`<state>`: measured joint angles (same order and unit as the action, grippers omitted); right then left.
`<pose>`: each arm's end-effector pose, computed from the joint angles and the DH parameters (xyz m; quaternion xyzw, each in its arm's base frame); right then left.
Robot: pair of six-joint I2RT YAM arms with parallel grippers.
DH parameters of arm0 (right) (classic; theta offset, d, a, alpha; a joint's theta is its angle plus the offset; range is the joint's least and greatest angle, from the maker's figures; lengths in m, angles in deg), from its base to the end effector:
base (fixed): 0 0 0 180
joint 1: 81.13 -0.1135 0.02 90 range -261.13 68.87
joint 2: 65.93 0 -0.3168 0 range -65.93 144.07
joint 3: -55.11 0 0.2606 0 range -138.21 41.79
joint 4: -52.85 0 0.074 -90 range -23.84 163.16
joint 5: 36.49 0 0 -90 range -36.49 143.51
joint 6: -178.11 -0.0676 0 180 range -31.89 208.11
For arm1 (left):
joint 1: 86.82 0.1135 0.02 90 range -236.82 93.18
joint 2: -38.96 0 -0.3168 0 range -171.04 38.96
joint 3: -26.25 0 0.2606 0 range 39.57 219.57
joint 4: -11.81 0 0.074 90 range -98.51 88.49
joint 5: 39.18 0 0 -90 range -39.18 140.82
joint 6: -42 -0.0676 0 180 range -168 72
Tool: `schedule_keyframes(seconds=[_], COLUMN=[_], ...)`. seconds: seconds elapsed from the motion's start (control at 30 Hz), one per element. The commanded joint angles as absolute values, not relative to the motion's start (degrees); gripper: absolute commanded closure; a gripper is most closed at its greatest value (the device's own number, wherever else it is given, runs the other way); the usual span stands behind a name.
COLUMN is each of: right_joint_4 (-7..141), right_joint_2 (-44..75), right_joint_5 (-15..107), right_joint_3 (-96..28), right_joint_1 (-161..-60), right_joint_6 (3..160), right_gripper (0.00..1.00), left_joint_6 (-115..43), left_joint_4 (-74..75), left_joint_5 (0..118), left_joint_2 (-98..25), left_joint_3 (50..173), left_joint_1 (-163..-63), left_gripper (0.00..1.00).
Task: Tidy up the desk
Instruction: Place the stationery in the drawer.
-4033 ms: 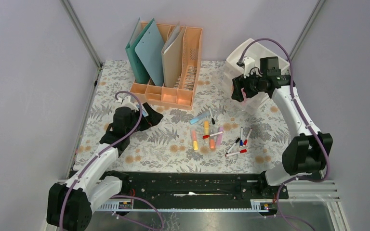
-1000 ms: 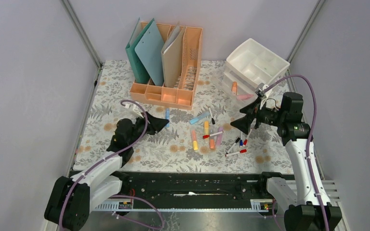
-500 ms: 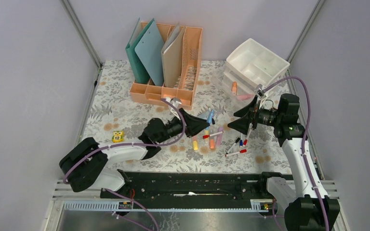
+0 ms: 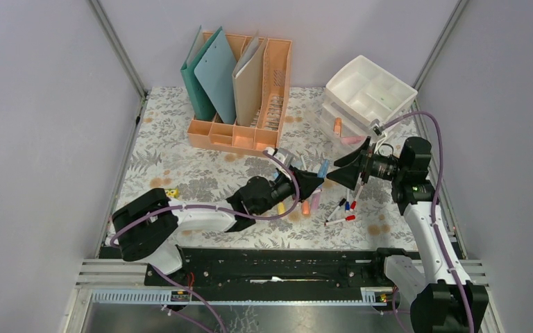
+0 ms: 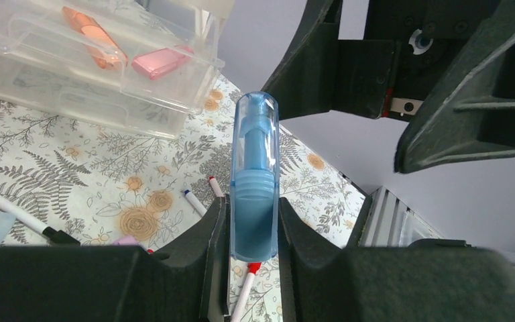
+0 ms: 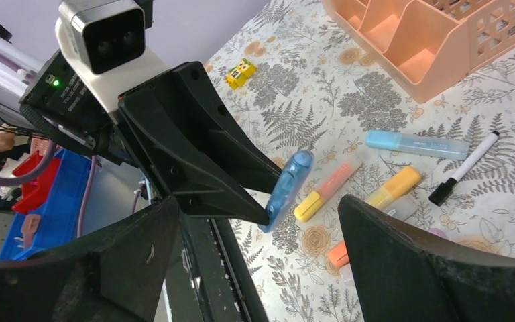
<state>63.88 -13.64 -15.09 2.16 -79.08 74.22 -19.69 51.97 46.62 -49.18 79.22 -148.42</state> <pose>0.1860 0.0563 0.3494 -0.2694 0.6784 0.4851 0.4815 0.1773 -0.3175 0.2923 0.1675 0.6546 -0.5030 0.5388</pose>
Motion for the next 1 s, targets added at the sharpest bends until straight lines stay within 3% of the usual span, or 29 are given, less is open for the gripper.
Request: schedule_keyframes(seconds=[0.0, 0.2, 0.47, 0.6, 0.67, 0.8, 0.97], right_joint_4=[59.76, 63.45, 67.28, 69.54, 70.18, 70.97, 71.97], right_joint_2=[-12.55, -10.89, -8.67, -7.87, -8.01, -9.4, -10.94], right_joint_5=[-14.79, -10.57, -7.66, -6.97, -7.04, -7.53, -8.29], right_joint_3=[2.5, 1.53, 0.3, -0.7, -1.1, -1.27, -1.44], right_joint_1=[-80.6, -82.64, -85.23, -85.84, -85.88, -85.87, -85.84], right_joint_6=[71.87, 74.7, 77.75, 79.75, 80.56, 82.33, 84.92], right_gripper=[0.06, 0.16, 0.52, 0.83, 0.99, 1.0, 1.0], left_joint_6=[-23.17, -24.56, -26.41, -26.87, -26.91, -27.06, -28.55], left_joint_4=[53.42, 52.72, 51.15, 50.15, 49.82, 50.26, 52.07], left_joint_5=[41.13, 39.17, 37.95, 37.5, 37.66, 38.74, 38.76], left_joint_2=[-50.93, -52.79, -53.47, -53.39, -52.98, -50.64, -45.9], left_joint_3=[83.44, 85.44, 87.13, 87.64, 87.37, 85.1, 79.48], left_joint_1=[-150.33, -152.3, -153.39, -153.69, -153.72, -153.78, -153.79], left_gripper=[1.0, 1.0, 0.99, 0.91, 0.82, 0.5, 0.23])
